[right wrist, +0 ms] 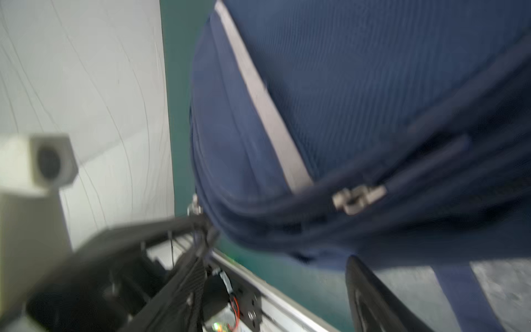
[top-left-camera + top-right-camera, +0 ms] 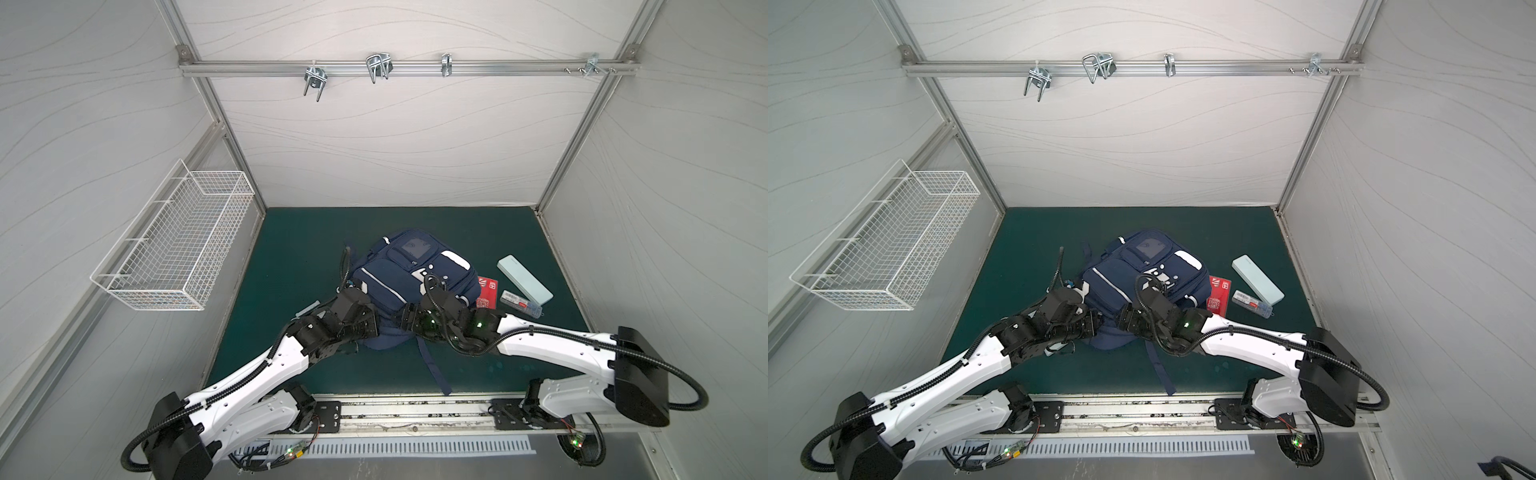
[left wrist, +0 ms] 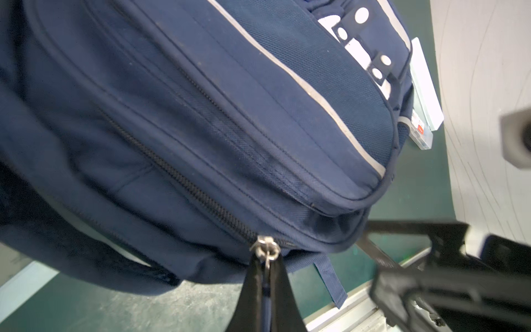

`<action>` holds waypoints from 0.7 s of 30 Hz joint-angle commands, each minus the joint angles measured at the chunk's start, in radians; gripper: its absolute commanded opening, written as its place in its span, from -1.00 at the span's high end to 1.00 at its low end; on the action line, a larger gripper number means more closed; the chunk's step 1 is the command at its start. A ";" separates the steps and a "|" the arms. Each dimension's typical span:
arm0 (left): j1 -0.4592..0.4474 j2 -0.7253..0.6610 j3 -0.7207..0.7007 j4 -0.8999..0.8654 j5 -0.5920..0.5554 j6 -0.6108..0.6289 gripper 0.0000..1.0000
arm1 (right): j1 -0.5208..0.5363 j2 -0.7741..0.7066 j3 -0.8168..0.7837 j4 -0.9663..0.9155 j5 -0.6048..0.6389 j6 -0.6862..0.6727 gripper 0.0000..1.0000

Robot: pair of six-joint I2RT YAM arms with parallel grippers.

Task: Pack books, pencil case, and school supplies into a backpack
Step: Unzip the student bag at the center of the table.

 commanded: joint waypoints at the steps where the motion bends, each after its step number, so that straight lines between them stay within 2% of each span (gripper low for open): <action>1: -0.015 -0.050 0.015 0.111 -0.010 -0.055 1.00 | -0.039 0.049 0.037 0.088 0.035 0.080 -0.49; 6: -0.017 -0.103 0.005 0.078 -0.060 -0.042 1.00 | -0.084 0.127 0.070 0.098 -0.031 0.080 -0.14; 11: -0.017 -0.114 0.005 0.025 -0.092 -0.038 1.00 | -0.128 0.154 0.135 0.043 -0.094 -0.008 0.58; 14: -0.015 -0.119 0.011 -0.044 -0.188 -0.055 1.00 | -0.183 0.167 0.193 -0.026 -0.183 -0.093 0.95; 15: -0.015 -0.115 0.023 -0.088 -0.235 -0.061 1.00 | -0.209 0.170 0.206 -0.035 -0.231 -0.124 1.00; 18: 0.010 -0.089 0.063 -0.198 -0.344 -0.076 1.00 | -0.298 0.174 0.242 -0.110 -0.350 -0.223 1.00; 21: 0.106 -0.050 0.063 -0.218 -0.343 -0.068 1.00 | -0.387 0.157 0.264 -0.183 -0.444 -0.323 1.00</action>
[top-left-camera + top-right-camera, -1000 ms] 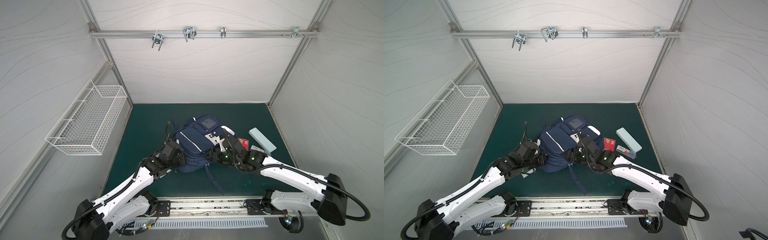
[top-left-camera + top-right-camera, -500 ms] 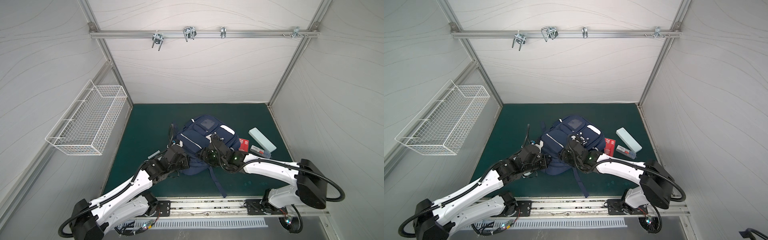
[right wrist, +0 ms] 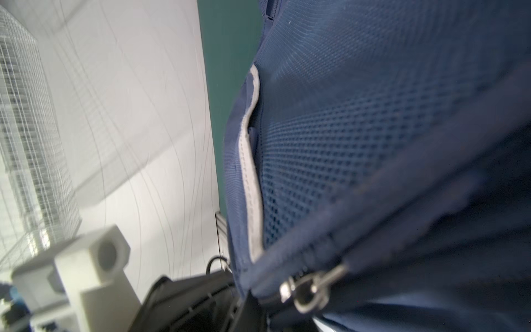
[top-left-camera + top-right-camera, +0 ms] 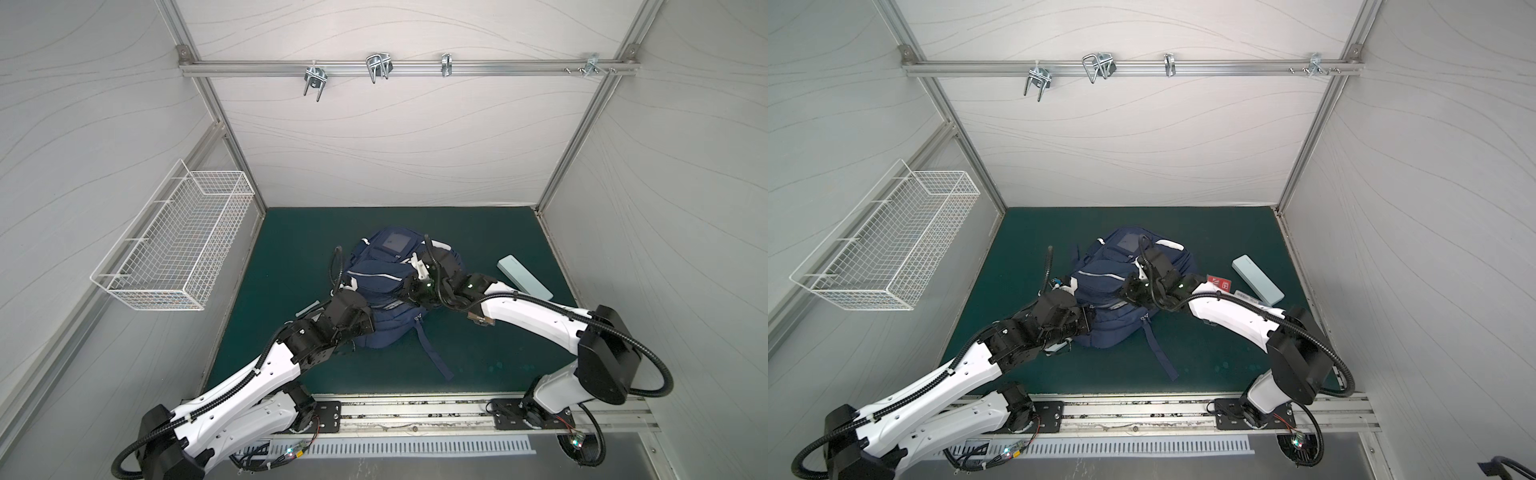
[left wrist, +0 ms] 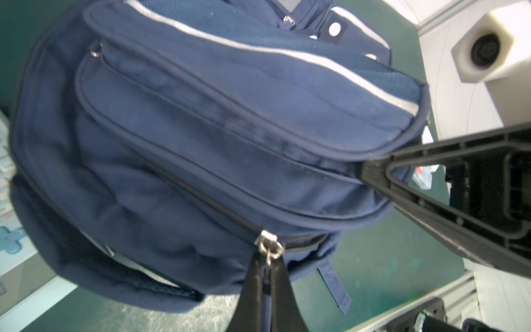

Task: Pack books, pencil case, and school supplies into a backpack
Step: Unzip the student bag at the center of the table.

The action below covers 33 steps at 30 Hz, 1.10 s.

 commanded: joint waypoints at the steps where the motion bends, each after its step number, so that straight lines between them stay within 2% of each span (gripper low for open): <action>1: 0.125 0.023 0.025 -0.155 -0.149 -0.018 1.00 | -0.143 -0.016 0.031 -0.167 -0.047 -0.180 1.00; 6: 0.325 0.092 -0.005 -0.100 -0.093 0.007 1.00 | -0.307 -0.048 0.019 -0.244 -0.191 -0.305 1.00; 11: 0.444 0.236 0.009 -0.056 -0.071 0.007 1.00 | -0.408 -0.039 0.020 -0.290 -0.267 -0.382 1.00; 15: 0.486 0.353 0.060 -0.052 -0.090 -0.012 1.00 | -0.433 -0.039 0.008 -0.278 -0.289 -0.383 1.00; 20: 0.496 0.420 0.151 -0.095 -0.201 -0.033 1.00 | -0.434 -0.030 0.016 -0.267 -0.313 -0.376 1.00; 25: 0.496 0.419 0.229 -0.122 -0.237 0.021 0.61 | -0.434 -0.029 0.034 -0.261 -0.349 -0.370 1.00; 27: 0.496 0.411 0.264 -0.156 -0.253 0.051 0.26 | -0.434 -0.034 0.039 -0.258 -0.356 -0.365 1.00; 29: 0.478 0.387 0.285 -0.167 -0.212 0.087 0.05 | -0.434 -0.036 0.041 -0.245 -0.370 -0.352 1.00; 31: 0.407 0.343 0.295 -0.159 -0.197 0.134 -0.11 | -0.434 -0.033 0.044 -0.224 -0.388 -0.334 1.00; 33: 0.286 0.286 0.303 -0.128 -0.194 0.223 -0.33 | -0.430 -0.027 0.056 -0.211 -0.405 -0.316 1.00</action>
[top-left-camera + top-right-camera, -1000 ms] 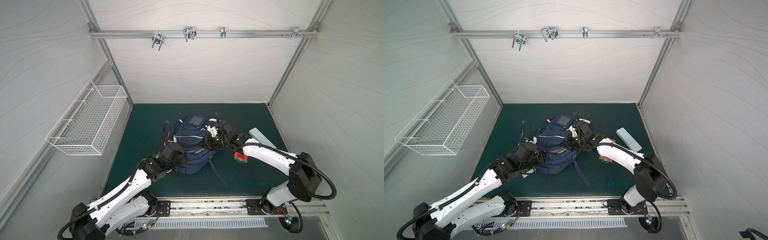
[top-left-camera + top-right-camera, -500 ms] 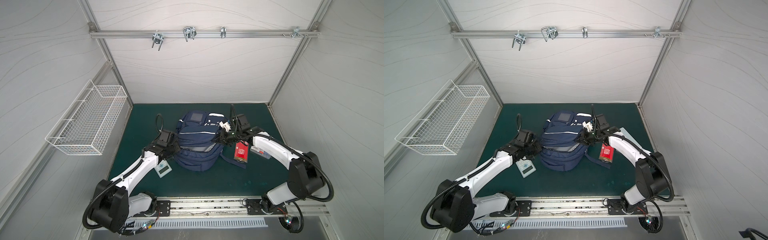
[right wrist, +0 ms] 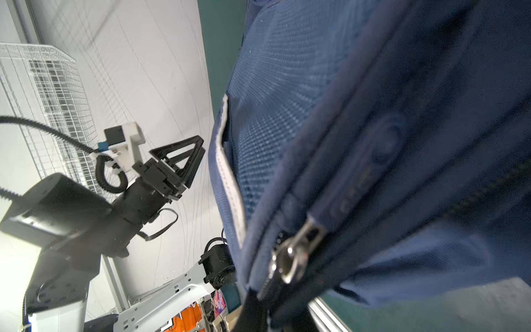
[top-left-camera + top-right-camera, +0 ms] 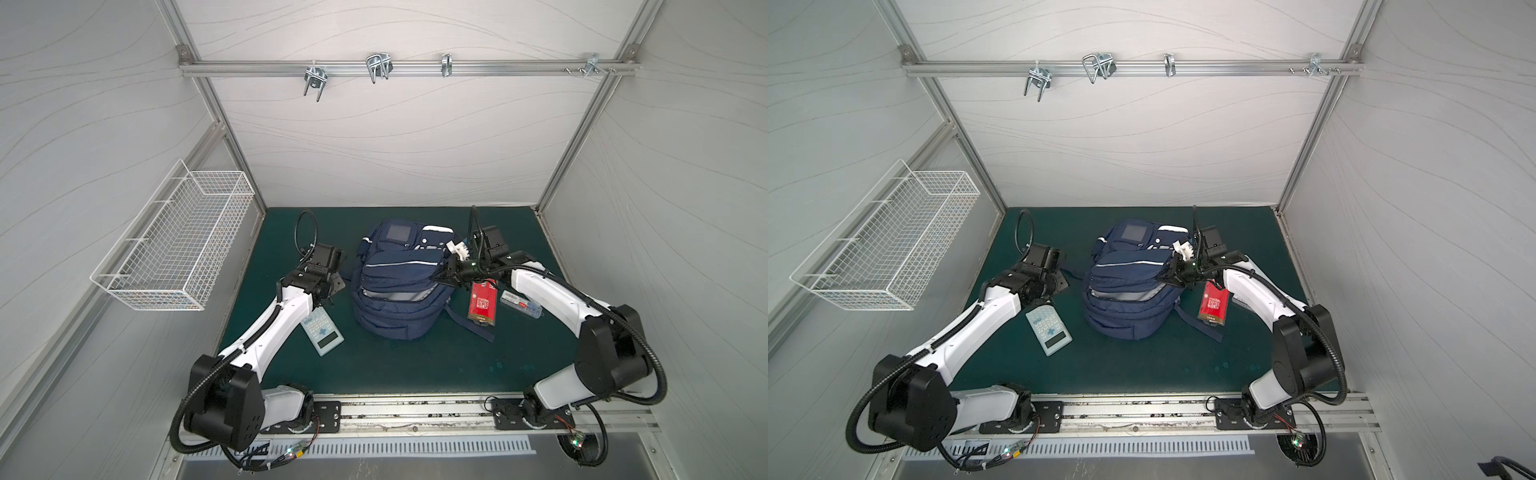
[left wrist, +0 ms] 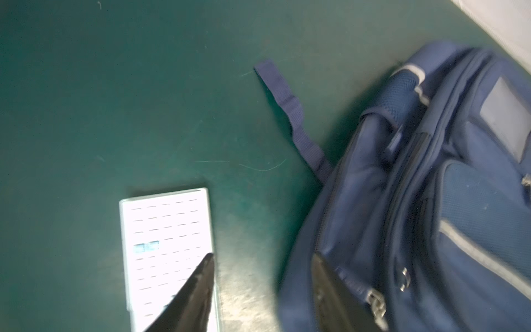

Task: Pack books, pencil case, and school supplies into a backpack
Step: Unzip the student bag at the center of the table, then open the student bag at the center of the table.

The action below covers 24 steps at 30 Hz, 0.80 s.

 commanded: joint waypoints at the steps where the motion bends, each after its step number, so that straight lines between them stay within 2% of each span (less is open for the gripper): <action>1: -0.174 -0.094 0.061 0.002 -0.062 0.151 -0.38 | -0.012 -0.020 0.049 0.019 -0.008 0.022 1.00; 5: -0.399 -0.130 0.075 0.098 0.021 0.380 -0.46 | -0.010 -0.012 0.077 0.034 -0.043 0.048 1.00; 7: -0.470 -0.094 0.103 0.091 -0.050 0.456 -0.49 | -0.008 -0.010 0.086 0.043 -0.058 0.062 1.00; 11: -0.480 0.053 0.186 0.017 -0.112 0.493 -0.70 | -0.003 -0.016 0.083 0.091 -0.098 0.106 1.00; 14: -0.481 0.119 0.205 0.013 -0.097 0.521 -0.74 | -0.003 -0.023 0.083 0.101 -0.114 0.118 1.00; 18: -0.481 0.055 0.170 0.046 0.024 0.573 -0.83 | -0.008 -0.022 0.081 0.094 -0.121 0.113 1.00; 20: -0.481 -0.003 0.117 0.095 0.044 0.610 -0.90 | -0.013 -0.020 0.080 0.098 -0.130 0.115 1.00; 22: -0.481 -0.020 0.089 0.121 0.027 0.631 -0.97 | -0.013 -0.019 0.080 0.106 -0.137 0.122 1.00; 24: -0.480 0.038 0.121 0.108 -0.079 0.623 -0.96 | -0.010 -0.022 0.076 0.121 -0.141 0.134 1.00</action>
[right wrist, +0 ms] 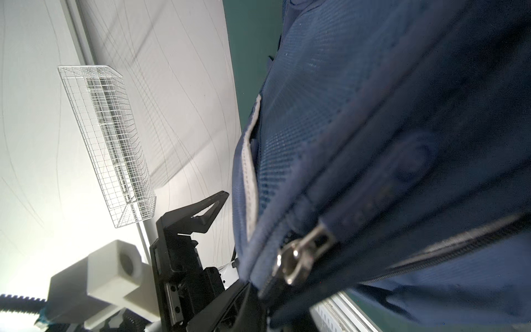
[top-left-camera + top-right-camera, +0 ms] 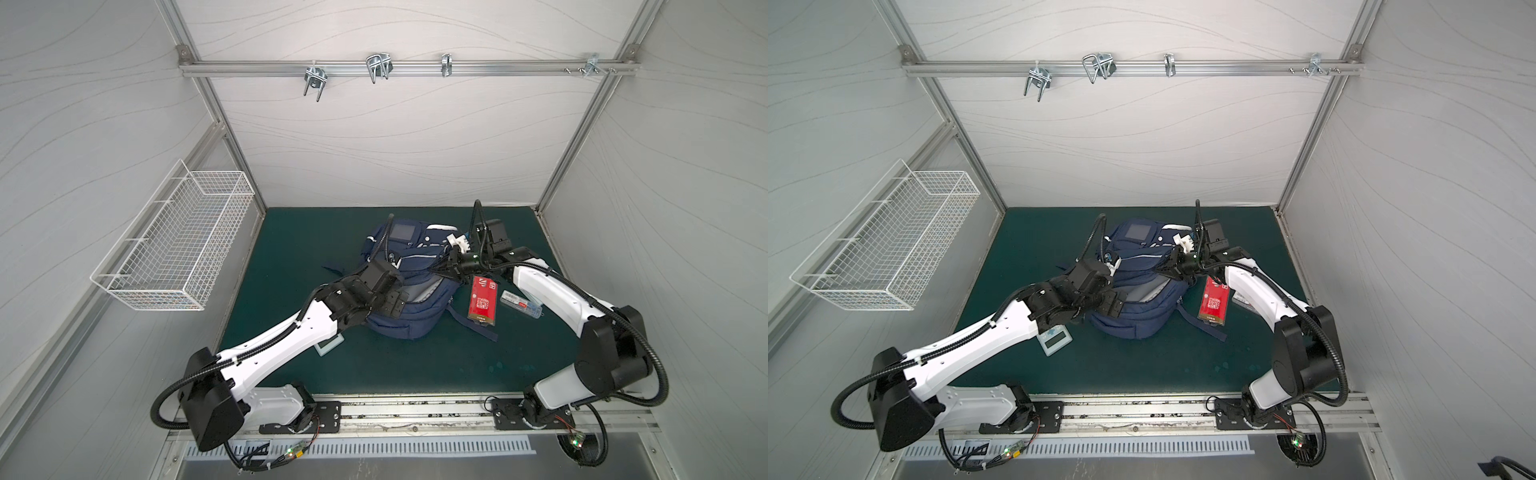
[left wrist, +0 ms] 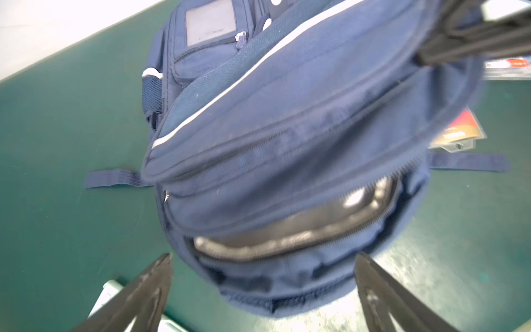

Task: Pack books, pencil case, and school supplies into a backpack
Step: Open the student bag at the center of the table.

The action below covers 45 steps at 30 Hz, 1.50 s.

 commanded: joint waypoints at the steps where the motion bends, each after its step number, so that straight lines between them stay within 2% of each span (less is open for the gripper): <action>1: 0.001 0.081 0.051 0.034 -0.107 0.044 -0.94 | -0.003 -0.026 0.026 0.078 -0.065 0.021 1.00; 4: 0.006 0.216 0.136 -0.005 -0.211 0.050 -0.74 | -0.003 -0.042 0.011 0.089 -0.067 0.034 1.00; 7: 0.009 0.265 0.193 -0.009 -0.355 0.035 -0.06 | -0.005 -0.059 -0.006 0.086 -0.064 0.032 1.00; 8: 0.013 0.252 0.200 -0.004 -0.392 0.026 0.25 | -0.007 -0.062 -0.012 0.082 -0.063 0.027 1.00; 9: 0.018 0.228 0.198 0.013 -0.395 0.025 0.46 | -0.010 -0.064 -0.017 0.076 -0.063 0.023 1.00; 11: 0.025 0.155 0.160 0.094 -0.390 0.056 0.72 | -0.017 -0.066 -0.026 0.074 -0.063 0.018 1.00; 12: 0.029 0.118 0.128 0.149 -0.378 0.082 0.99 | -0.018 -0.064 -0.026 0.072 -0.062 0.017 1.00; 14: 0.042 0.065 0.095 0.211 -0.345 0.107 1.00 | -0.020 -0.060 -0.024 0.056 -0.048 0.002 1.00; 19: 0.063 0.023 0.076 0.190 -0.259 0.072 1.00 | -0.042 0.002 0.054 -0.057 0.041 -0.093 0.99; 21: 0.072 0.020 0.049 0.195 -0.221 0.038 1.00 | -0.058 0.066 0.151 -0.165 0.095 -0.167 0.58; 23: 0.084 0.038 0.058 0.152 -0.170 -0.012 1.00 | -0.062 0.115 0.288 -0.358 0.240 -0.280 0.04; 26: 0.086 0.063 0.087 0.110 -0.111 -0.055 1.00 | -0.076 0.074 0.335 -0.472 0.545 -0.333 -0.29; 29: 0.117 0.076 0.107 0.082 -0.033 -0.110 1.00 | -0.106 -0.028 0.245 -0.475 0.810 -0.345 -0.62; 32: 0.154 0.086 0.109 0.073 0.041 -0.154 1.00 | -0.155 -0.099 0.123 -0.444 1.006 -0.365 -0.86; 34: 0.159 0.087 0.110 0.075 0.067 -0.161 1.00 | -0.225 -0.113 0.053 -0.420 1.005 -0.352 -0.86; 38: 0.161 0.079 0.101 0.083 0.112 -0.177 1.00 | -0.354 -0.128 -0.096 -0.335 0.859 -0.324 -0.83; 39: 0.160 0.078 0.098 0.087 0.114 -0.177 1.00 | -0.370 -0.137 -0.123 -0.306 0.859 -0.330 -0.83; 42: 0.161 0.076 0.092 0.098 0.129 -0.181 1.00 | -0.425 -0.136 -0.164 -0.251 0.905 -0.361 -0.85; 45: 0.164 0.084 0.095 0.096 0.147 -0.189 1.00 | -0.526 -0.082 -0.164 -0.212 0.790 -0.359 -0.84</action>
